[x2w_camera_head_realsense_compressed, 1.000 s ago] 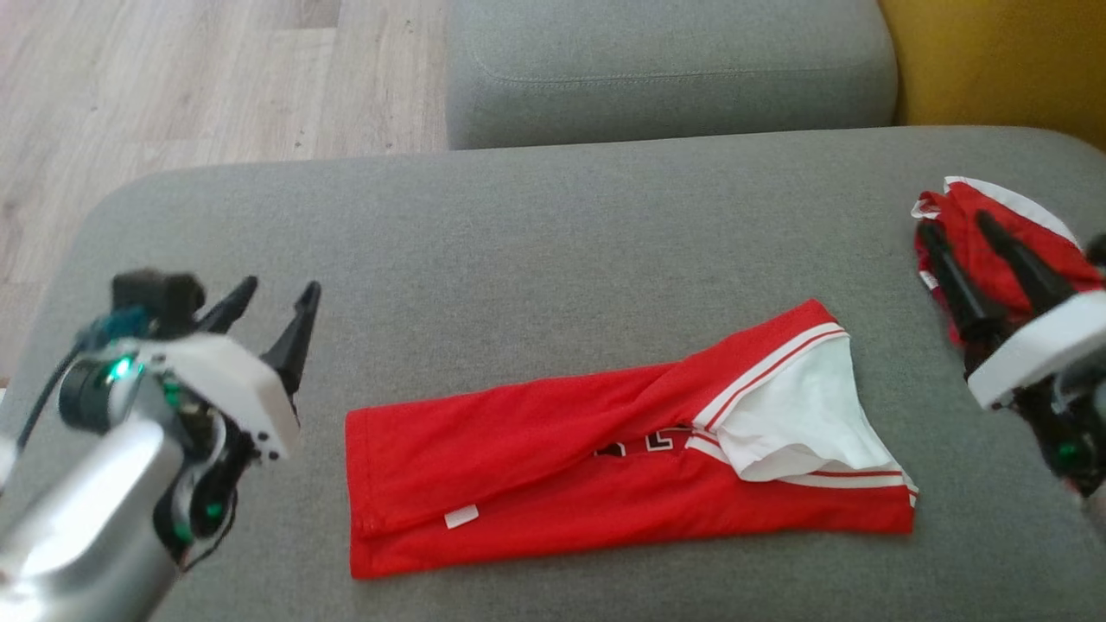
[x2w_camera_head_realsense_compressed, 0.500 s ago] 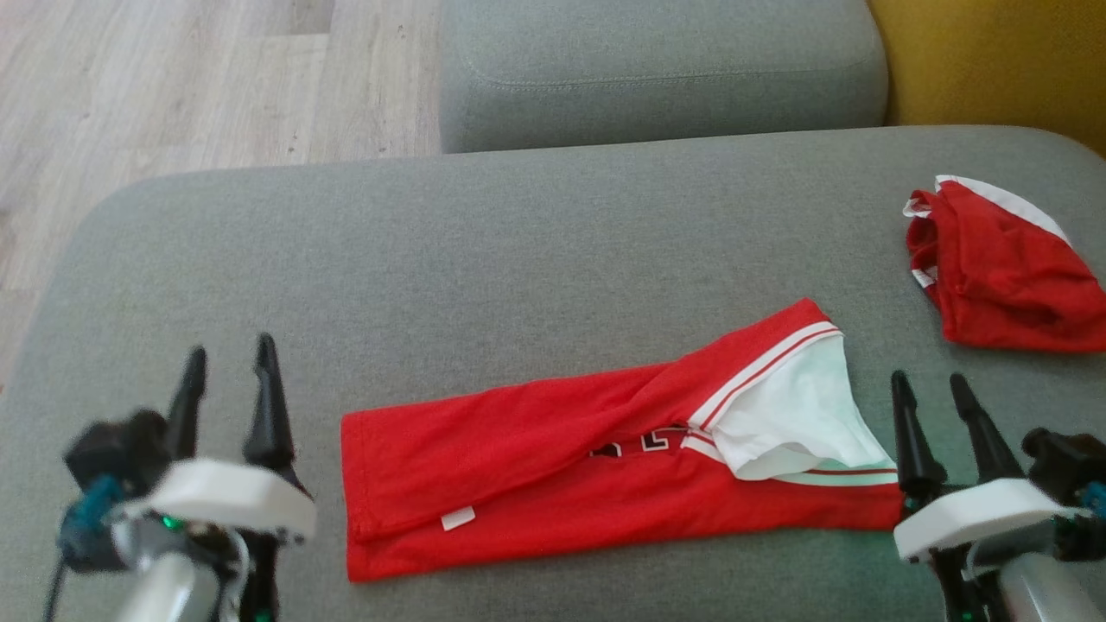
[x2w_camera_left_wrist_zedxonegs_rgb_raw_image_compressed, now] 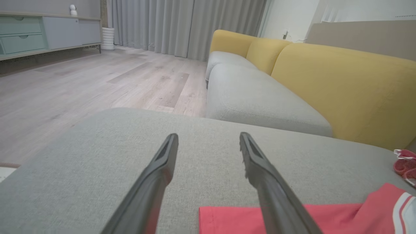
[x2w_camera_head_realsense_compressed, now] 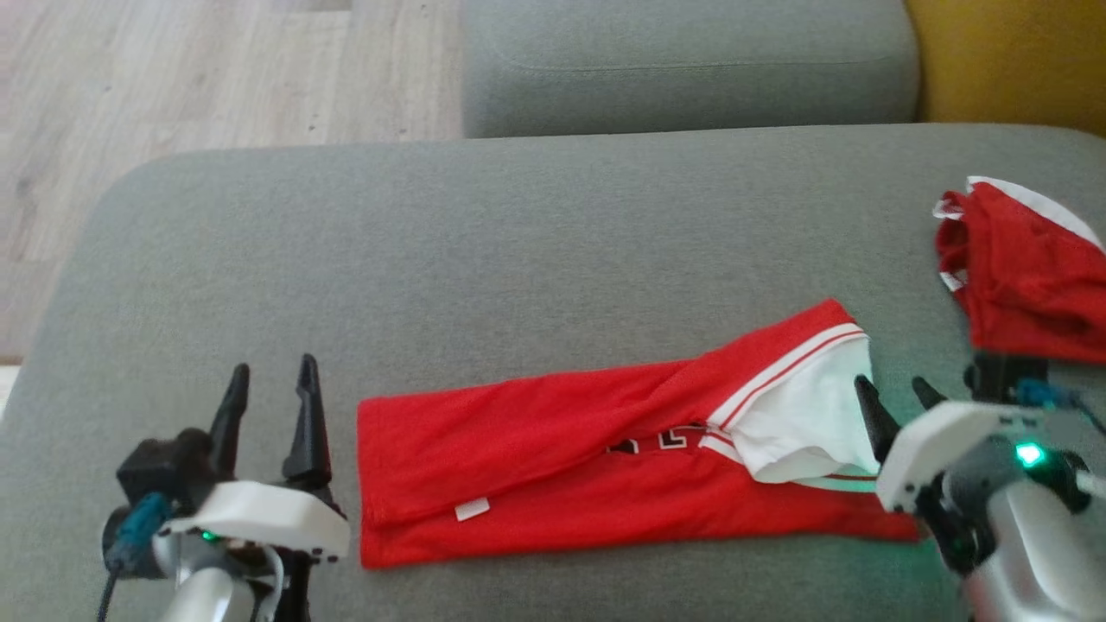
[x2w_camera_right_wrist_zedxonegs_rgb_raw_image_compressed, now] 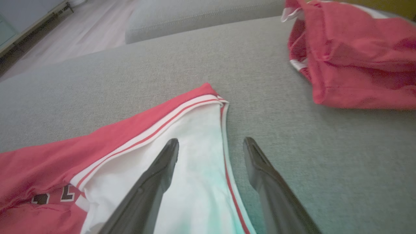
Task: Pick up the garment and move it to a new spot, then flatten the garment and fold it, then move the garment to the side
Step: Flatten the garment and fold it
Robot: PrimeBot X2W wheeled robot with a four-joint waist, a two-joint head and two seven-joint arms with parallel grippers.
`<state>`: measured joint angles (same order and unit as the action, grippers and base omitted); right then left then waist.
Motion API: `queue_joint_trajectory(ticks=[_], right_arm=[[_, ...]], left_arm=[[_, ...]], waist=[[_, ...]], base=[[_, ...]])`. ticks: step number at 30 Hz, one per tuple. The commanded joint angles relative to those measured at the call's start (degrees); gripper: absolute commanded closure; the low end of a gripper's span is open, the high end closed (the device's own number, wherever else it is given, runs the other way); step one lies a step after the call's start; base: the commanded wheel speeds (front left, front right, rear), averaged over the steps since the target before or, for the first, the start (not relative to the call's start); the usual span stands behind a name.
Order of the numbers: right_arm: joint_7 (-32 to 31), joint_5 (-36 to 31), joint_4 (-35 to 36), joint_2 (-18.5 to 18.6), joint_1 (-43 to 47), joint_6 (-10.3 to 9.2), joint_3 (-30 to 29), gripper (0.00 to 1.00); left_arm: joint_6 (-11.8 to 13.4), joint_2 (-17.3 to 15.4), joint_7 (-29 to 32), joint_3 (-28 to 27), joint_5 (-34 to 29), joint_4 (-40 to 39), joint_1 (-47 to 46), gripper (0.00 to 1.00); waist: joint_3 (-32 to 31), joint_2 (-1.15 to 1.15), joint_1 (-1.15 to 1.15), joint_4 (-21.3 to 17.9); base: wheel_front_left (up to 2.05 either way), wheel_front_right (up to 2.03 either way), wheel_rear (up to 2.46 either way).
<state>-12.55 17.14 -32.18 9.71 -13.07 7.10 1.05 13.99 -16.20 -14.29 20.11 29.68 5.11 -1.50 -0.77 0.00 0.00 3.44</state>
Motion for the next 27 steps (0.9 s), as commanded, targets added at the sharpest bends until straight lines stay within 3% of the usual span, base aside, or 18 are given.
queue_joint_trajectory(ticks=[1, 8, 18, 19, 22, 23, 27], right_arm=[[-1.49, 0.20, 0.34, 0.68, -4.17, 0.39, 1.01, 0.00], [-12.31, -0.07, -11.95, 1.92, -10.22, 0.39, 0.05, 0.00], [-19.06, -0.78, -21.70, 1.41, -11.77, 0.39, -2.83, 0.00], [-19.19, -0.50, -22.00, 1.24, -11.76, 0.39, -2.76, 0.09], [-18.00, 1.00, -21.89, 0.52, -11.80, 0.39, -1.95, 0.82], [-16.72, 1.39, -21.49, 0.47, -11.86, 0.39, -1.62, 1.00], [-10.08, 2.30, -20.03, 1.22, -12.71, 0.39, -0.98, 1.00]], left_arm=[[-0.60, -0.36, -0.70, -2.03, -0.73, -0.98, -3.57, 0.00], [-2.30, 0.69, -0.71, -2.21, -1.56, 1.52, -4.60, 0.00], [-3.06, 1.63, -0.71, -3.16, -2.55, 2.85, -4.59, 0.00], [-3.10, 1.69, -0.71, -3.23, -2.62, 2.94, -4.59, 0.00], [-3.29, 1.82, -0.71, -3.44, -2.77, 3.22, -4.65, 0.00], [-3.34, 1.89, -0.71, -3.48, -2.85, 3.29, -4.70, 0.00], [-3.40, 2.08, -0.71, -3.58, -3.12, 3.62, -4.64, 0.00]], waist=[[0.42, 0.00, 0.00, 1.03], [1.43, 0.00, 0.00, 3.94], [2.09, 0.00, 0.00, 5.57], [2.12, 0.00, 0.00, 5.56], [2.17, 0.00, 0.00, 5.37], [2.17, 0.00, 0.00, 5.26], [2.07, 0.00, 0.00, 4.59]], base=[[0.00, 0.00, 0.00], [0.00, 0.00, 0.00], [0.00, 0.00, 0.00], [0.00, 0.00, 0.00], [0.00, 0.00, 0.00], [0.00, 0.00, 0.00], [0.00, 0.00, 0.00]])
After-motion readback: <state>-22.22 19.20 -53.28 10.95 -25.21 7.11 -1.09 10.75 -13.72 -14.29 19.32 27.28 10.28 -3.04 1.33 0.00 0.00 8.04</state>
